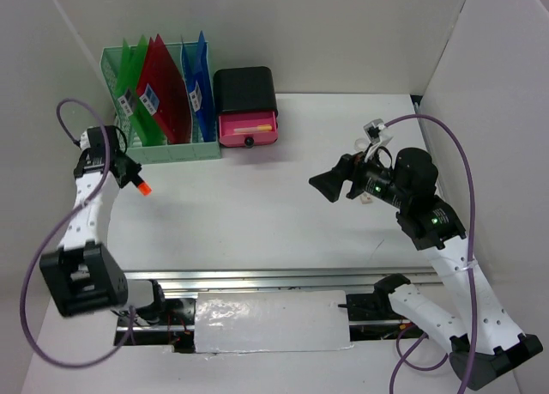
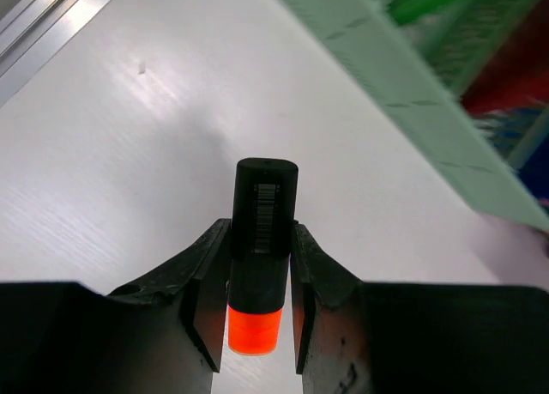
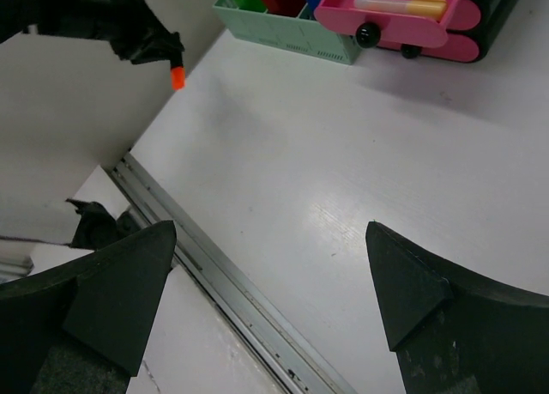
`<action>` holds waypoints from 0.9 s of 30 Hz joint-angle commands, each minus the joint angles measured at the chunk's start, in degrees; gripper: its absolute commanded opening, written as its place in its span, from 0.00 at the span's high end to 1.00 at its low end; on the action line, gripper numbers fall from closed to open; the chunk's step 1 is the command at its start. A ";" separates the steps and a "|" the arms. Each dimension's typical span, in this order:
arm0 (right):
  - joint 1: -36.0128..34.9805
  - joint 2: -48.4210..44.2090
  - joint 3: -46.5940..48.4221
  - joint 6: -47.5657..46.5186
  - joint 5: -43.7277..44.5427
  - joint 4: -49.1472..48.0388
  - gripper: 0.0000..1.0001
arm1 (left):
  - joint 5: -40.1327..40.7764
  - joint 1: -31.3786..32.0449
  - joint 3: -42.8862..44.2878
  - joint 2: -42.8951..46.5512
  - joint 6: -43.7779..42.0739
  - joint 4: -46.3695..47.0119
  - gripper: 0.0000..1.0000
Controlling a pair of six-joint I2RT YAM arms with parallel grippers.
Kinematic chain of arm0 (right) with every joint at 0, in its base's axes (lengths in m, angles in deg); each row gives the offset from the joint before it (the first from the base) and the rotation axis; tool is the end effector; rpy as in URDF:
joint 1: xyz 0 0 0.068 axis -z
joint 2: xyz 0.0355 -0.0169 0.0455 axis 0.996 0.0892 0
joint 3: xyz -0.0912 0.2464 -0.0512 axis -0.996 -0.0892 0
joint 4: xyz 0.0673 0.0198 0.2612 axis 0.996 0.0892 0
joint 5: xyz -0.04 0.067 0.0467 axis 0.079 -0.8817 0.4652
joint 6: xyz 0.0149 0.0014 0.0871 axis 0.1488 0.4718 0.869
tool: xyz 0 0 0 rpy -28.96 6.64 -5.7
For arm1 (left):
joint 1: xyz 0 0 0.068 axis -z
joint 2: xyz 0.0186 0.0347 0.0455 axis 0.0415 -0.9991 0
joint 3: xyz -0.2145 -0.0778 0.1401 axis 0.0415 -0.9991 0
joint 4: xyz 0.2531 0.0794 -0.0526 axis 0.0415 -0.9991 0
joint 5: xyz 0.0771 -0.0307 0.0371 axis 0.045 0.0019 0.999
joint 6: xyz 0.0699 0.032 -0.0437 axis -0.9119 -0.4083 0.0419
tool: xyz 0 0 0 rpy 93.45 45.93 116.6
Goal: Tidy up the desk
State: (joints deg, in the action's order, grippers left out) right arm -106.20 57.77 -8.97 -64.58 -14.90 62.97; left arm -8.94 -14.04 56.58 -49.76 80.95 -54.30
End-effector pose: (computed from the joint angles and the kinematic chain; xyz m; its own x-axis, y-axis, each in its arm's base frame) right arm 0.1903 0.1110 0.3864 -0.4192 0.1514 -0.8952 -0.6219 0.6704 0.4047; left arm 0.3249 0.1139 0.2327 -0.3275 -0.7209 -0.6108 -0.7768 0.5735 -0.2603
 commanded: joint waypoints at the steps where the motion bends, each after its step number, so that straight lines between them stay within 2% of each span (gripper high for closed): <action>1: 0.49 -0.12 1.56 1.10 4.14 -1.70 0.00 | -2.03 3.67 -3.13 12.44 7.10 1.15 1.00; 4: 1.19 0.14 1.56 2.68 7.66 -2.66 0.00 | -4.68 8.94 -6.20 21.41 13.33 5.80 1.00; 5: 1.72 0.32 1.64 3.29 8.63 -2.84 0.00 | -6.08 12.44 -7.09 23.20 17.88 7.56 1.00; 6: 2.16 0.67 1.82 4.17 9.60 -2.58 0.00 | -6.01 14.47 -7.71 26.70 20.44 11.58 1.00; 7: 2.86 1.37 2.34 4.61 11.78 -1.89 0.00 | -5.31 20.15 -9.80 28.21 25.60 14.58 1.00; 9: 3.65 1.64 2.61 5.84 14.17 -1.35 0.00 | -0.41 26.33 -11.92 30.15 30.55 22.99 1.00; 10: 4.53 1.64 2.87 6.37 15.66 -0.92 0.00 | 1.97 33.06 -12.10 29.90 34.23 25.83 1.00; 11: 4.97 1.47 2.87 7.42 19.07 -0.56 0.00 | 7.04 36.60 -11.85 29.20 35.49 28.38 1.00; 12: 5.41 1.20 2.87 7.69 20.93 -0.30 0.00 | 9.87 39.95 -9.67 26.15 36.37 30.15 1.00; 13: 6.37 1.11 3.05 8.13 22.77 0.57 0.00 | 12.16 45.98 -8.08 24.03 37.42 32.77 1.00; 15: 7.60 0.94 3.84 9.01 25.78 2.07 0.00 | 17.25 52.77 -3.09 17.46 38.22 36.82 1.00; 18: 9.54 0.67 4.45 10.68 29.29 2.95 0.00 | 21.31 56.41 0.01 9.80 42.34 41.83 1.00; 19: 9.63 0.41 5.07 11.03 30.17 3.65 0.00 | 22.20 57.55 0.11 8.12 44.10 46.29 1.00; 23: 10.07 -0.20 6.56 12.09 32.37 4.45 0.00 | 27.81 57.73 1.07 1.96 47.71 55.11 1.00; 27: 9.98 0.50 7.88 12.26 30.62 5.41 0.00 | 38.08 57.65 6.33 -3.84 49.12 54.33 1.00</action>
State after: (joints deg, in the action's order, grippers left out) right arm -96.48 58.47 -4.01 -53.15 14.89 67.41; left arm 17.83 43.83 57.71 -52.05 126.83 -7.31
